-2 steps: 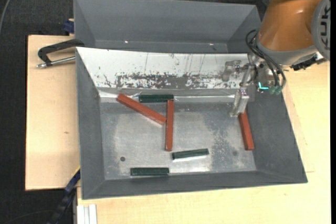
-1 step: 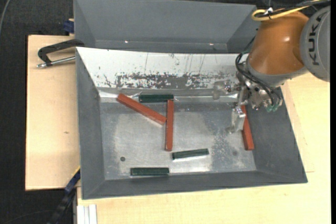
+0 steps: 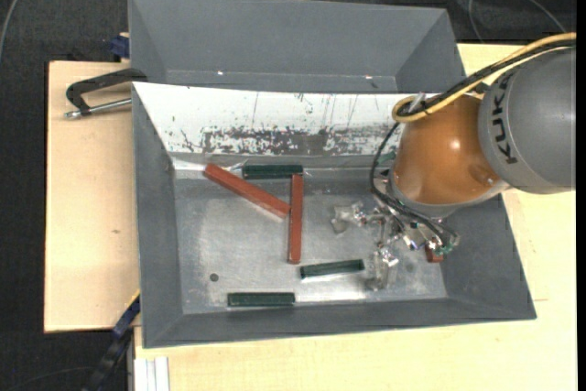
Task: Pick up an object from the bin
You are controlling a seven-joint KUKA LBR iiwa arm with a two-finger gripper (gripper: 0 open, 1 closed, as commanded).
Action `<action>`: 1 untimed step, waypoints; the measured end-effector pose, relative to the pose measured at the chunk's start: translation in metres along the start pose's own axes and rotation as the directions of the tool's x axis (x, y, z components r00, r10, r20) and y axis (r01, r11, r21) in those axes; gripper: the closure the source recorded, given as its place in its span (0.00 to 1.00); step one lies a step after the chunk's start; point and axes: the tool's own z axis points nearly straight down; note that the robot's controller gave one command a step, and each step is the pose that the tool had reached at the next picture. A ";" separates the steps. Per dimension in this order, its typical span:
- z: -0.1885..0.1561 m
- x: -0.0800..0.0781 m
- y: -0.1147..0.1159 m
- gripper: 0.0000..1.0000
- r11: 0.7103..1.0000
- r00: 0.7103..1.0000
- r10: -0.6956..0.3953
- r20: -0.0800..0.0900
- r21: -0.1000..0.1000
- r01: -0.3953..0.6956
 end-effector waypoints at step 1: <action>-0.002 0.001 0.025 0.00 0.997 0.997 -0.077 0.004 0.003 0.077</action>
Offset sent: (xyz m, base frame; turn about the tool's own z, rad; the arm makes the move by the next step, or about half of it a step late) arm -0.0111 0.0207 0.0011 -0.0780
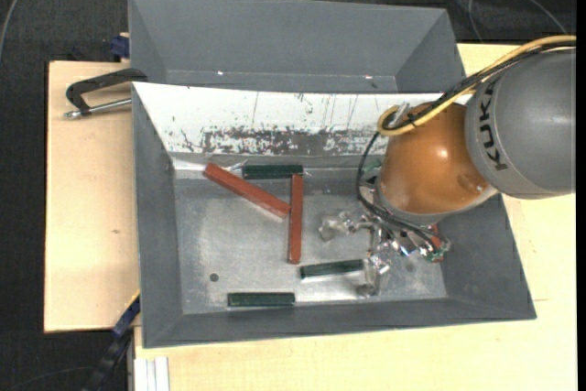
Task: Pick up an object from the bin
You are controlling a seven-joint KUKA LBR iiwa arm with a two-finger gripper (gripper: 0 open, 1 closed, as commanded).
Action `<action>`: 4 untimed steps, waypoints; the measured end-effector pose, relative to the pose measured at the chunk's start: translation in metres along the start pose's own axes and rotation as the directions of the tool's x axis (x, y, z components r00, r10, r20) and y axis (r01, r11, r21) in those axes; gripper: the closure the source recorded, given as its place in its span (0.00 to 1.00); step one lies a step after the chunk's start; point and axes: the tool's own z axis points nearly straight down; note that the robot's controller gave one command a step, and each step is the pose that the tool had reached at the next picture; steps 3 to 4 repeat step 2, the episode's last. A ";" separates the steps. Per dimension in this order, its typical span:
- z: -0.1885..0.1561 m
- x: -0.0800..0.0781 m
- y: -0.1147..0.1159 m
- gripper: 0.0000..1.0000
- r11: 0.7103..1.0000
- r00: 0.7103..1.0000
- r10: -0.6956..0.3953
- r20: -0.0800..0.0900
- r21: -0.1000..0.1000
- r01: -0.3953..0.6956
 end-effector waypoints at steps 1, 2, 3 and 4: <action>0.000 0.000 -0.001 1.00 1.000 1.000 -0.001 0.000 0.001 0.001; -0.183 -0.041 -0.015 1.00 0.941 0.941 -0.337 0.011 0.011 0.337; -0.183 -0.041 -0.015 1.00 0.941 0.941 -0.337 0.011 0.011 0.337; -0.183 -0.041 -0.015 1.00 0.941 0.941 -0.337 0.011 0.011 0.337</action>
Offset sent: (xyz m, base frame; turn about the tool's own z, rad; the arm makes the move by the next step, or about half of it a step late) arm 0.0000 0.0000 0.0000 0.0000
